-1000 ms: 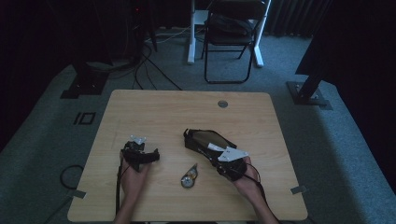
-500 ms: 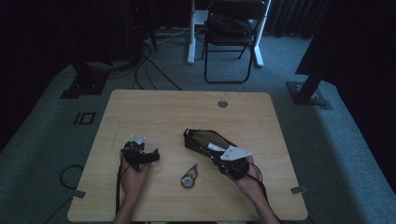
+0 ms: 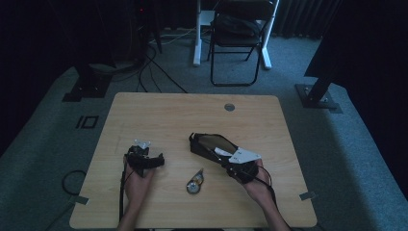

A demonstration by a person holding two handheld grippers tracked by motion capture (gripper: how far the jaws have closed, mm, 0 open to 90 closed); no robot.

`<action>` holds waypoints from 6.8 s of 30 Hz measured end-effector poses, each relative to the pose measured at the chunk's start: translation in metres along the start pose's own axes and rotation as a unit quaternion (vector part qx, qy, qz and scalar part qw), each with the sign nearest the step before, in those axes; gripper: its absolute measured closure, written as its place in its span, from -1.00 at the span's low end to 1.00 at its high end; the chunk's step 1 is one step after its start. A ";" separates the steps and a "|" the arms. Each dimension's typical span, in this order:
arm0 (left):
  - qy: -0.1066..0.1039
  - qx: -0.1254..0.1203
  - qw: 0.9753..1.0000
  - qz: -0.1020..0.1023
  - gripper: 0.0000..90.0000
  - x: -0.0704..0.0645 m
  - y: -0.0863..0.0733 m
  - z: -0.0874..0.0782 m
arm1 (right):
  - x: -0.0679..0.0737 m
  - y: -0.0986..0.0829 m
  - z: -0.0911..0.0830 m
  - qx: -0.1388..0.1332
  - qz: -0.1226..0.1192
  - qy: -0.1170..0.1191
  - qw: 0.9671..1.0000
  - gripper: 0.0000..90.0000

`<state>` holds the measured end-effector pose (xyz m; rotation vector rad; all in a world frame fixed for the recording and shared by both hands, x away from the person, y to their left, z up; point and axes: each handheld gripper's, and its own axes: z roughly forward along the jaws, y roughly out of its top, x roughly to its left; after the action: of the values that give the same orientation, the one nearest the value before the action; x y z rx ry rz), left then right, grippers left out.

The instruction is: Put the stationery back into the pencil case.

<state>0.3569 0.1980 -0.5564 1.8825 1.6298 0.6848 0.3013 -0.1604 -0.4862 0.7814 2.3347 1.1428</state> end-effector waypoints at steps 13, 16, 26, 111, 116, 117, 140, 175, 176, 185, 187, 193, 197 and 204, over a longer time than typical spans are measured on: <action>0.000 0.000 1.000 0.000 -0.94 0.000 0.000 0.000 | -0.005 0.003 0.002 -0.004 0.004 -0.004 1.000 0.77; 0.000 0.000 1.000 0.000 -0.94 0.000 0.000 0.000 | -0.007 0.004 0.003 -0.005 0.005 -0.005 1.000 0.77; 0.000 0.000 1.000 0.000 -0.94 0.000 0.000 0.000 | -0.012 0.008 0.004 -0.011 0.010 -0.009 1.000 0.77; 0.000 -0.001 1.000 -0.001 -0.94 0.000 0.000 0.000 | -0.066 0.031 0.028 -0.022 -0.001 0.011 1.000 0.77; 0.000 0.000 1.000 0.000 -0.94 0.000 0.000 0.000 | -0.066 0.032 0.033 -0.018 -0.003 0.016 1.000 0.77; 0.000 -0.001 1.000 -0.001 -0.94 0.000 0.000 0.000 | -0.066 0.032 0.034 -0.018 -0.003 0.016 1.000 0.77; 0.000 -0.001 1.000 -0.002 -0.94 0.000 0.000 0.000 | -0.066 0.036 0.053 0.004 -0.015 0.030 0.999 0.76; 0.000 0.000 1.000 -0.001 -0.94 0.000 0.000 0.000 | -0.058 0.033 0.059 0.021 -0.028 0.065 0.997 0.69; 0.000 0.000 1.000 -0.001 -0.94 0.000 0.000 0.000 | -0.058 0.033 0.058 0.019 -0.027 0.064 0.997 0.68; 0.000 0.000 1.000 -0.001 -0.94 0.000 0.000 0.000 | -0.051 0.028 0.048 -0.002 -0.017 0.056 0.998 0.61; 0.000 0.000 1.000 -0.001 -0.94 0.000 0.000 0.000 | -0.050 0.027 0.046 -0.004 -0.017 0.054 0.998 0.61; 0.000 0.000 1.000 -0.001 -0.94 0.000 0.000 0.000 | -0.042 0.026 0.040 -0.007 -0.021 0.049 0.999 0.60; 0.000 0.000 1.000 -0.001 -0.94 0.000 0.000 0.000 | -0.036 0.027 0.037 -0.012 -0.025 0.051 0.998 0.59; 0.000 0.000 1.000 -0.001 -0.94 0.000 0.000 0.000 | -0.024 0.031 0.034 -0.023 -0.035 0.056 0.998 0.56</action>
<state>0.3569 0.1977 -0.5565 1.8811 1.6302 0.6846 0.3485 -0.1410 -0.4774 0.6301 2.3970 1.2330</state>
